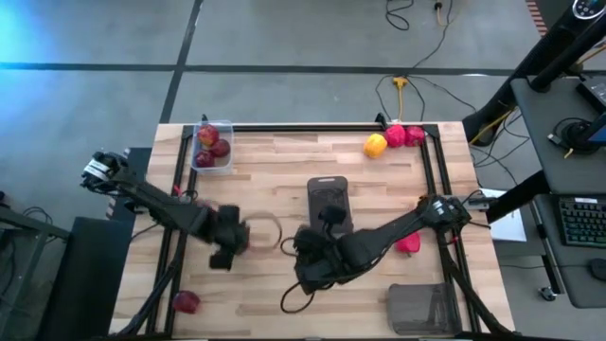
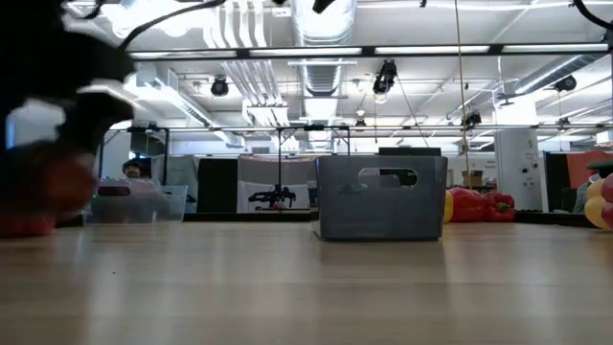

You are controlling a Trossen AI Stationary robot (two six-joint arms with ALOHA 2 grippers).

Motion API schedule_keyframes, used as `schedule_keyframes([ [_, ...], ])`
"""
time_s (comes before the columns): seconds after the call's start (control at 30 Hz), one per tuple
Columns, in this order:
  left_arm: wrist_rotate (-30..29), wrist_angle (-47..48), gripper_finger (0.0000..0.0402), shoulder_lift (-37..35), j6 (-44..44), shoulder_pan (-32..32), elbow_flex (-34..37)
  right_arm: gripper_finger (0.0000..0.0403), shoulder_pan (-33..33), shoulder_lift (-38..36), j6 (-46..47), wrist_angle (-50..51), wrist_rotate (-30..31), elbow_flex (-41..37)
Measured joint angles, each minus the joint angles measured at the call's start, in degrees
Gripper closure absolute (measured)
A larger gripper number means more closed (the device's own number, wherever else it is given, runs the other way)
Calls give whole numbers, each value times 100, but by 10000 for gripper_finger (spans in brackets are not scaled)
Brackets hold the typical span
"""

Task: Sort produce into baskets
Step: Put the dark red apple into the transparent bin

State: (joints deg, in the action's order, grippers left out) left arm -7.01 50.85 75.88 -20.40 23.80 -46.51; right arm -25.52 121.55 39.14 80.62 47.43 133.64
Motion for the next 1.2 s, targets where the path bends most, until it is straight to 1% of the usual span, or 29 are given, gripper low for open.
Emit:
schedule_keyframes([
  [0.07,38,514,87,-110,-91,-662,-190,35,91,-195,-103,4,368,0],
  [0.13,118,879,87,-159,-22,-1505,-474,35,219,-400,-256,5,655,0],
  [0.2,192,1010,87,-180,244,-2429,-800,35,374,-585,-378,7,834,0],
  [0.27,158,1436,87,-48,686,-3366,-1090,35,522,-757,-488,11,864,-1],
  [0.37,151,1983,87,360,1431,-4767,-1720,35,731,-941,-669,22,881,-18],
  [0.43,-6,2492,87,728,1800,-5617,-2214,35,869,-1020,-835,73,878,-35],
  [0.5,-268,2805,87,1111,2070,-6302,-2723,35,1015,-1062,-1080,92,875,-46],
  [0.6,-515,3420,87,1641,2242,-7082,-3400,35,1275,-1066,-1672,195,839,-65],
  [0.67,-563,3686,87,1975,2242,-7432,-3668,35,1452,-1066,-2059,257,790,-70],
  [0.77,-552,3914,87,2297,2218,-7674,-3748,35,1743,-1066,-2647,282,708,-72],
  [0.87,-527,3904,87,2541,2180,-7659,-3603,35,2044,-1066,-3255,281,504,-72],
  [1.0,-375,3926,87,2825,2117,-7467,-3530,35,2467,-1073,-3877,233,252,-72],
  [1.07,-357,3920,86,3019,2073,-7397,-3525,35,2683,-1077,-4141,98,-32,-72],
  [1.2,-361,3902,83,3376,1988,-7355,-3547,35,3054,-1077,-4533,-100,-886,-72],
])
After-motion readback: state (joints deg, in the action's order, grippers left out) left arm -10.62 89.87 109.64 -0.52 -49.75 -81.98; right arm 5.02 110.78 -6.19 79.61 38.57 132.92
